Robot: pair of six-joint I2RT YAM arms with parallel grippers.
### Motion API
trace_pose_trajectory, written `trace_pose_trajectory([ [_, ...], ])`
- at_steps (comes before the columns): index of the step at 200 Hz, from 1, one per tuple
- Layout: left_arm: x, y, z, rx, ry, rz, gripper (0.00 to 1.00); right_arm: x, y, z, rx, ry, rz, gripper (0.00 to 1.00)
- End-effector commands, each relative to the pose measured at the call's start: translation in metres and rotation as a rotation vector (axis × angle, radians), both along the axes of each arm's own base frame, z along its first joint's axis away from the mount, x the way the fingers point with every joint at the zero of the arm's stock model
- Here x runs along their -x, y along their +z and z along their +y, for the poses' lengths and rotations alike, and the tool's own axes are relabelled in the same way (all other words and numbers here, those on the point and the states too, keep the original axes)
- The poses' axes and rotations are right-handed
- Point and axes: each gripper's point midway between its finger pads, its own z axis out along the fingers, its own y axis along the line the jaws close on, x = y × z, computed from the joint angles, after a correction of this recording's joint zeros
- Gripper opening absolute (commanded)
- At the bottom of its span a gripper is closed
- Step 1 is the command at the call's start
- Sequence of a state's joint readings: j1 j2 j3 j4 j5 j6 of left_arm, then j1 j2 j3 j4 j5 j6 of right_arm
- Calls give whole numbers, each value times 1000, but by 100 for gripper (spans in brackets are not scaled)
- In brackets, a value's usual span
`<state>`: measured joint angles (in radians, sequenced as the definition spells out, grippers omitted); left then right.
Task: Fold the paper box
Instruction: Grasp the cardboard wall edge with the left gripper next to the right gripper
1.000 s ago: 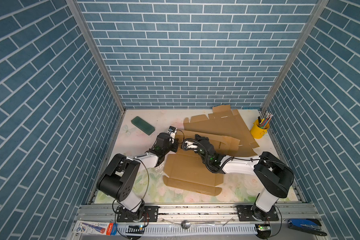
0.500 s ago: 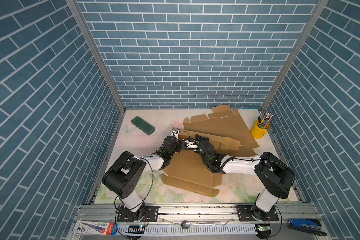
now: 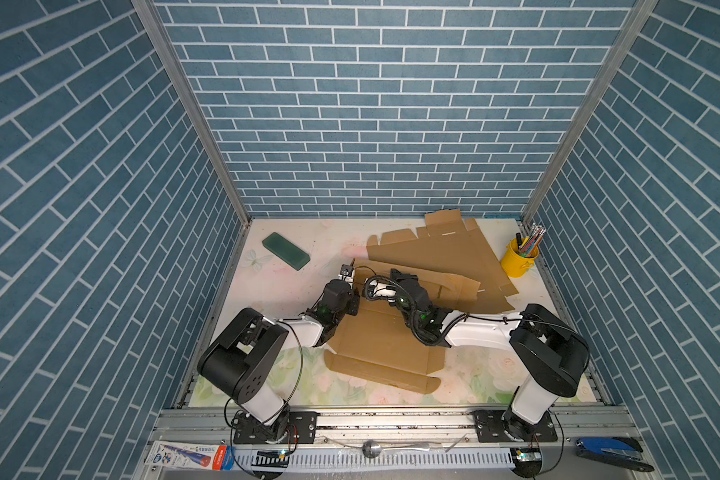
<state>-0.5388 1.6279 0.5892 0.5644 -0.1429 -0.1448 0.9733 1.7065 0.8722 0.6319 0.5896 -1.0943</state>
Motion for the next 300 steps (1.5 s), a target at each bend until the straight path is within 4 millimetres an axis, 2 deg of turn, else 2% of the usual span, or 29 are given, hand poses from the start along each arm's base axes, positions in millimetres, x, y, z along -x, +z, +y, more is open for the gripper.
trace_pose_trajectory([
  [1, -1, -23, -1, -15, -4, 65, 41, 7, -14, 4, -9, 22, 69, 0],
  [26, -7, -28, 4, -46, 29, 58, 40, 8, -15, 3, -10, 22, 71, 0],
  [48, -9, -32, 7, -85, 39, 53, 33, 7, -16, 3, -7, 24, 73, 0],
  [74, -5, -42, 11, -143, 39, 42, 13, 7, -15, 5, -12, 25, 71, 0],
  [87, -4, -44, 14, -149, 44, 29, 6, 7, -15, 4, -9, 24, 71, 0],
  [124, -4, -34, 7, -128, 7, -5, 5, 7, -16, 5, -7, 26, 71, 0],
  [142, -3, -31, 8, -130, 8, -6, 8, 6, -15, 6, -8, 27, 70, 0],
  [170, 1, -28, 6, -112, -5, 6, 24, 6, -14, 6, -8, 28, 70, 0],
  [192, 5, -38, 3, -97, -19, 47, 32, 6, -15, 7, -8, 32, 70, 0],
  [226, 7, -48, 4, -102, -31, 77, 35, 6, -15, 7, -10, 32, 71, 0],
  [249, 6, -54, 7, -109, -30, 96, 27, 6, -15, 8, -11, 32, 68, 0],
  [267, 4, -40, 9, -85, -19, 66, 31, 6, -14, 7, -10, 32, 68, 0],
  [287, 2, -16, 12, -70, -15, 21, 46, 6, -14, 6, -5, 32, 71, 0],
  [300, 0, -3, 14, -67, -9, -3, 53, 6, -14, 7, -5, 36, 72, 0],
])
